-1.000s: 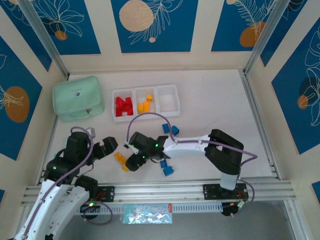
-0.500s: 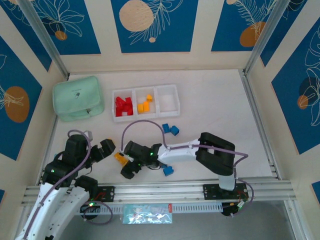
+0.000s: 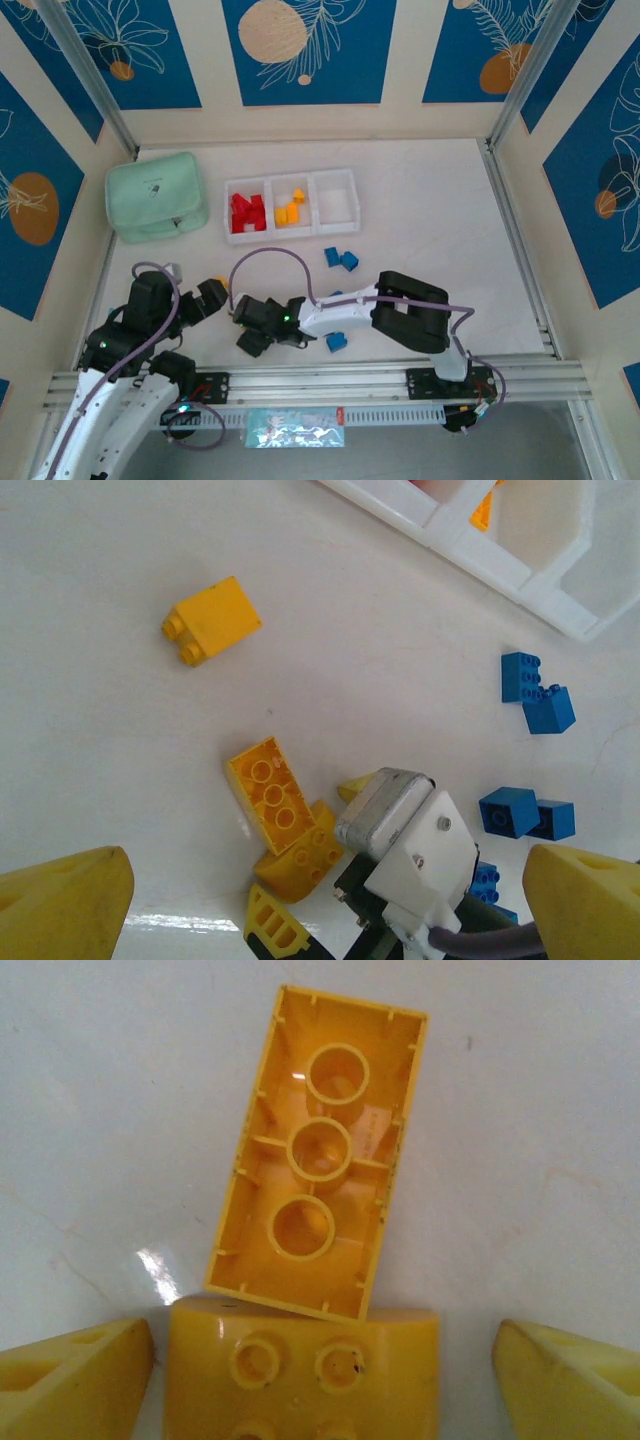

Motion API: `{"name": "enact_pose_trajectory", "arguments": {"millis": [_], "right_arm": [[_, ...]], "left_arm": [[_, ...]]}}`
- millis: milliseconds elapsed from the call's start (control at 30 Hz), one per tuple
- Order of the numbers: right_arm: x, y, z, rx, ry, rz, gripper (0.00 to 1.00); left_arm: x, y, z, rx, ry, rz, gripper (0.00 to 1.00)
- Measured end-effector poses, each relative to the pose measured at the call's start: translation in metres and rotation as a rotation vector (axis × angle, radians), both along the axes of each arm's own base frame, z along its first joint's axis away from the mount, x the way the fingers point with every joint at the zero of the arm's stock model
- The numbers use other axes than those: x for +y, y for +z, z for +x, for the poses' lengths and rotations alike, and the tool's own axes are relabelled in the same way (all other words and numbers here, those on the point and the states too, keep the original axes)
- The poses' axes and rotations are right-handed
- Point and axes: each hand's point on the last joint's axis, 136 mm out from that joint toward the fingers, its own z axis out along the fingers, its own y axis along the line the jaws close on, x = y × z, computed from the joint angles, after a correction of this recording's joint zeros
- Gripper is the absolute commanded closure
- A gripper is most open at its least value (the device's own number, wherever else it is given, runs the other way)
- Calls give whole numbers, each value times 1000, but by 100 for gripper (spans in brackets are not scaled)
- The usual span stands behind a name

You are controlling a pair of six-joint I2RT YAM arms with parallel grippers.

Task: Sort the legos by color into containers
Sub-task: Pick up the lego from the bottom-center of the table, then place the lego in the container.

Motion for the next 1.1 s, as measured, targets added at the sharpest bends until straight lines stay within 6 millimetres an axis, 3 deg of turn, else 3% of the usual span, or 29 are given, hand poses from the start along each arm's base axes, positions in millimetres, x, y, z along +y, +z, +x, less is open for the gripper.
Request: {"name": "enact_pose_trajectory", "arguments": {"millis": [367, 667, 833, 1000, 1100], "right_arm": [[-2, 3, 4, -40, -46, -23, 46], [-19, 15, 21, -50, -102, -36, 49], [-35, 48, 45, -44, -171, 20, 49], [-56, 88, 91, -52, -277, 110, 48], [-73, 99, 123, -52, -349, 129, 48]], "left_arm": [[0, 1, 1, -2, 8, -3, 1], [0, 3, 1, -6, 8, -5, 1], [-2, 9, 4, -22, 2, -16, 1], [-10, 11, 15, -19, -14, -29, 1], [-15, 11, 23, -16, -34, -29, 1]]}}
